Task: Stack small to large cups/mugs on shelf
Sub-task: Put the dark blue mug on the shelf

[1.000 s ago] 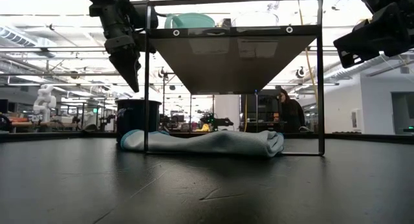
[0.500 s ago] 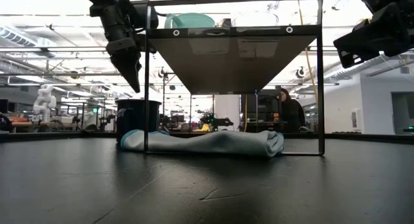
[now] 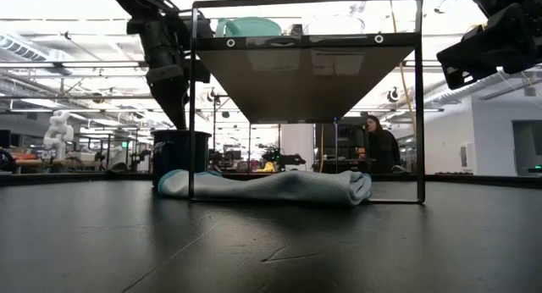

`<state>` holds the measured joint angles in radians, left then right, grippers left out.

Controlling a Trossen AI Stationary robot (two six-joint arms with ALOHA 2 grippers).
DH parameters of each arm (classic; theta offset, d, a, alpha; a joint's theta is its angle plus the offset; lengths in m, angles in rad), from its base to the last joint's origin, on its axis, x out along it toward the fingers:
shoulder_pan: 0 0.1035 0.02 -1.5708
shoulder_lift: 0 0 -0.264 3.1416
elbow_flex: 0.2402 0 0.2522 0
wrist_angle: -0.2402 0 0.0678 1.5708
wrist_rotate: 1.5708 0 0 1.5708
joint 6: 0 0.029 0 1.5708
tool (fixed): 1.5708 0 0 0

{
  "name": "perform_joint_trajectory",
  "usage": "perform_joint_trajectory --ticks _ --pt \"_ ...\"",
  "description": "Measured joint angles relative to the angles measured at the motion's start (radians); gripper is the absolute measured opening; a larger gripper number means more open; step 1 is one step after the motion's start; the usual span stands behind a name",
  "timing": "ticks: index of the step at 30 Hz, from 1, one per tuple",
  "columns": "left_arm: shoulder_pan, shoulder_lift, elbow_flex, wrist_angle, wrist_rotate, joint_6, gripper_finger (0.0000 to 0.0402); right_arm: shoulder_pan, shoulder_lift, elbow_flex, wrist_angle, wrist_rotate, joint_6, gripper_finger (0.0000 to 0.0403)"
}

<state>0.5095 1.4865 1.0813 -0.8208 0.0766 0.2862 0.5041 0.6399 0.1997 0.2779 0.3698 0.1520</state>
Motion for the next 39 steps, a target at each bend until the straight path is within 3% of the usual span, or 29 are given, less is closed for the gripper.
perform_joint_trajectory --ticks 23,26,36,39 --pt "0.028 0.083 0.0 0.014 -0.007 0.059 0.021 0.0 0.0 0.0 -0.002 0.0 -0.007 0.0" --pt "0.035 0.083 0.0 0.013 -0.007 0.06 0.0185 0.0 0.0 0.0 -0.001 0.0 -0.007 0.0" --pt "0.055 0.083 0.002 0.014 -0.007 0.055 0.0032 0.0 0.0 0.0 -0.001 0.0 -0.007 0.0" --pt "0.06 0.081 0.002 0.013 -0.001 0.052 0.002 0.0 0.0 0.0 -0.001 0.0 -0.007 0.0"
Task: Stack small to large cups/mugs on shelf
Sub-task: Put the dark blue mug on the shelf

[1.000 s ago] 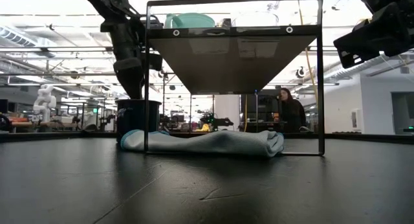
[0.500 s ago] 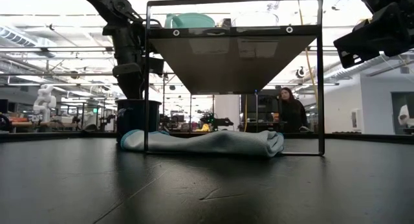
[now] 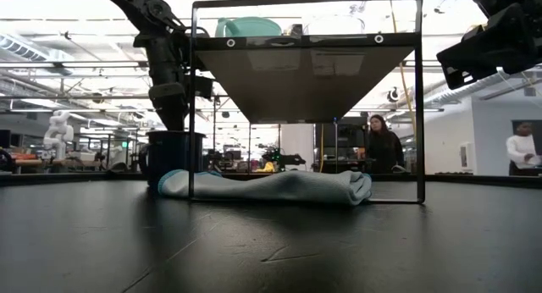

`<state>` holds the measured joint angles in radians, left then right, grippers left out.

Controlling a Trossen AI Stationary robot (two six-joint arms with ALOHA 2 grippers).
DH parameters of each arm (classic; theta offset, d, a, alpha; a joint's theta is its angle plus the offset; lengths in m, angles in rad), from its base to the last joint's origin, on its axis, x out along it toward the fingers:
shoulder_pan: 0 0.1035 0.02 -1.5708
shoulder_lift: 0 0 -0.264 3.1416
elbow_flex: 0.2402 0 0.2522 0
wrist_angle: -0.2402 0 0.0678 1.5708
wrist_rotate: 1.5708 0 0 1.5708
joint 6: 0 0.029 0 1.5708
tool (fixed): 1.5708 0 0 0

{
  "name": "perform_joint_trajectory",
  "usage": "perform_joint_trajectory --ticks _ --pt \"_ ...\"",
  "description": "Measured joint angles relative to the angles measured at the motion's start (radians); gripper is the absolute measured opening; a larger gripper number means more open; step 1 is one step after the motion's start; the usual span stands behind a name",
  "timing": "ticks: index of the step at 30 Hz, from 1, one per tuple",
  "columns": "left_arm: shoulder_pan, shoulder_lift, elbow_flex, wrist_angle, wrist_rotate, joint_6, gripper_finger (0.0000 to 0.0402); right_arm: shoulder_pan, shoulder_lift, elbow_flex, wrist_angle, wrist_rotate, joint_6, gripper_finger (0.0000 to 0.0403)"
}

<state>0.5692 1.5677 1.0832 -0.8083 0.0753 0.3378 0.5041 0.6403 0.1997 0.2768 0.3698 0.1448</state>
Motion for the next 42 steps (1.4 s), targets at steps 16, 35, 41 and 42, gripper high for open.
perform_joint_trajectory --ticks 16,35,41,42 --pt "0.027 -0.105 -0.002 0.075 -0.017 -0.024 0.0016 0.0 0.0 0.0 0.0 0.0 0.015 0.0" --pt "0.038 -0.467 -0.033 0.069 0.047 -0.063 0.0016 0.0 0.0 0.0 -0.005 0.0 0.026 0.0" --pt "0.061 -0.574 -0.184 0.166 0.047 -0.079 0.0016 0.0 0.0 0.0 -0.005 0.0 0.023 0.0" --pt "0.069 -0.589 -0.204 0.186 0.047 -0.085 0.0016 0.0 0.0 0.0 -0.005 0.0 0.023 0.0"
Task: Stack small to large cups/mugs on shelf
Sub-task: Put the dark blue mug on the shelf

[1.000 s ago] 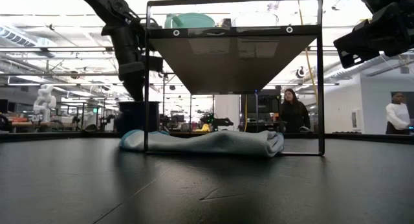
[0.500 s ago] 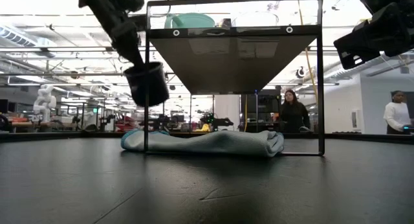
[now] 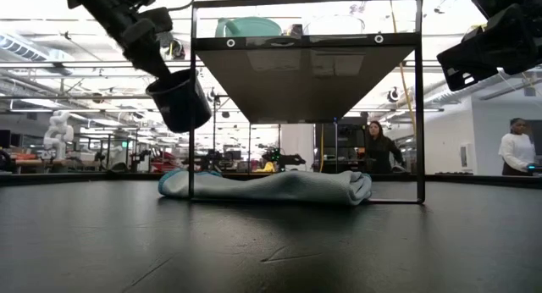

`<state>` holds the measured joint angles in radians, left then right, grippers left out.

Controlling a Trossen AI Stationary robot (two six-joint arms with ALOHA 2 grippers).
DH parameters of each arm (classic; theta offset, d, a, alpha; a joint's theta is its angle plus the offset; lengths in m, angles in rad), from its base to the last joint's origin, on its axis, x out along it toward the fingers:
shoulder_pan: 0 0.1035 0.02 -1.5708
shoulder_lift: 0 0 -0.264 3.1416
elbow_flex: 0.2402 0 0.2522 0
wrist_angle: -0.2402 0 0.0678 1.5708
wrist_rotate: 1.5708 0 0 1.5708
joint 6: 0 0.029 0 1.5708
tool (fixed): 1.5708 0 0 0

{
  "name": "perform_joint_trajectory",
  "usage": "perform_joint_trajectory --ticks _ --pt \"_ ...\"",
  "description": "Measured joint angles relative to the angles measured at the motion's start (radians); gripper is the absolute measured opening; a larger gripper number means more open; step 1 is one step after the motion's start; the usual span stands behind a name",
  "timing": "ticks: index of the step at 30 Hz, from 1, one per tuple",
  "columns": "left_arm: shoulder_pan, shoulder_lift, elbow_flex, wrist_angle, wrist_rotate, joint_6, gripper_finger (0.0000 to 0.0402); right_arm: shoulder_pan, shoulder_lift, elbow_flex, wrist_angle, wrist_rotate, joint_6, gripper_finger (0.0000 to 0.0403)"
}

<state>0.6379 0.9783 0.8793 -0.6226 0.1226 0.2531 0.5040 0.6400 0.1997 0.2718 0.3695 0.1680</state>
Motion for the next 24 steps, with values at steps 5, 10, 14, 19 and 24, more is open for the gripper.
perform_joint_trajectory --ticks 5,10,14,19,24 --pt "0.032 -0.045 -0.04 0.065 0.015 -0.046 0.0016 0.0 0.0 0.0 0.0 0.0 0.001 0.0" --pt "0.032 -0.061 -0.04 0.181 0.058 -0.096 0.0016 0.0 0.0 0.0 0.0 0.0 0.0 0.0" --pt "0.031 -0.064 -0.04 0.266 0.065 -0.131 0.0016 0.0 0.0 0.0 0.0 0.0 0.0 0.0" --pt "0.031 -0.063 -0.018 0.311 0.064 -0.155 0.0016 0.0 0.0 0.0 0.0 0.0 0.001 0.0" --pt "0.031 -0.062 0.049 0.318 0.073 -0.184 0.0016 0.0 0.0 0.0 0.0 0.0 0.0 0.0"
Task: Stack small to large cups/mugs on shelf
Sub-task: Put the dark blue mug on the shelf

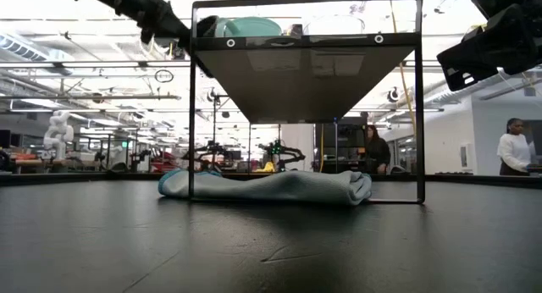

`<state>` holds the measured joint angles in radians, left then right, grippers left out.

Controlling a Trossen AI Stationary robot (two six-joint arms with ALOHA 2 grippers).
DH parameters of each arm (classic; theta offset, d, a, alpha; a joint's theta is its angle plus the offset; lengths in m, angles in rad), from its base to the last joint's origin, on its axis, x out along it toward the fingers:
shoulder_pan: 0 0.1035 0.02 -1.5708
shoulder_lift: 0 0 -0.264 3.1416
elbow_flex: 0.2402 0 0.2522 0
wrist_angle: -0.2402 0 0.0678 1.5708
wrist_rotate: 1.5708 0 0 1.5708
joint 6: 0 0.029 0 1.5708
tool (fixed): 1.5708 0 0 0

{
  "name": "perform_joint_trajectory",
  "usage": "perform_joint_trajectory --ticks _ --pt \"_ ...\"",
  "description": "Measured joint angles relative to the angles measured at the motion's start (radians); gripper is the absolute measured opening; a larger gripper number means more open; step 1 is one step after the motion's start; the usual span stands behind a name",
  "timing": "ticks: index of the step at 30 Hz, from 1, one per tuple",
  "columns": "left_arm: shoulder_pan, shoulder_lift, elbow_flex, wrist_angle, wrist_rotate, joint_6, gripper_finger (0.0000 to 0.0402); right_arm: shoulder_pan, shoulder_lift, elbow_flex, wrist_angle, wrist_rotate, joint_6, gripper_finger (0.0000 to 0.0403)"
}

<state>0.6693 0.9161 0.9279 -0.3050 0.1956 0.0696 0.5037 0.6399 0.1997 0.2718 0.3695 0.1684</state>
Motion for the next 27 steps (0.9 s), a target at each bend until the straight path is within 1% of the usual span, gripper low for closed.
perform_joint_trajectory --ticks 3,7,12,17,21,27 --pt "-0.002 0.018 0.062 -0.004 0.015 -0.008 0.0016 0.0 0.0 0.0 0.0 0.0 -0.004 0.0" --pt "-0.002 0.082 0.157 -0.049 0.018 -0.013 0.0016 0.0 0.0 0.0 0.0 0.0 -0.005 0.0" --pt "-0.002 0.212 0.327 -0.126 0.048 -0.023 0.0016 0.0 0.0 0.0 0.0 0.0 -0.008 0.0" --pt "-0.005 0.356 0.502 -0.22 0.113 -0.03 0.0016 0.0 0.0 0.0 0.0 0.0 -0.008 0.0" --pt "-0.028 0.454 0.618 -0.298 0.117 -0.017 0.0016 0.0 0.0 0.0 0.0 -0.005 -0.008 0.0" --pt "-0.092 0.578 0.756 -0.341 0.117 -0.016 0.0016 0.0 0.0 0.0 -0.001 -0.006 -0.016 0.0"
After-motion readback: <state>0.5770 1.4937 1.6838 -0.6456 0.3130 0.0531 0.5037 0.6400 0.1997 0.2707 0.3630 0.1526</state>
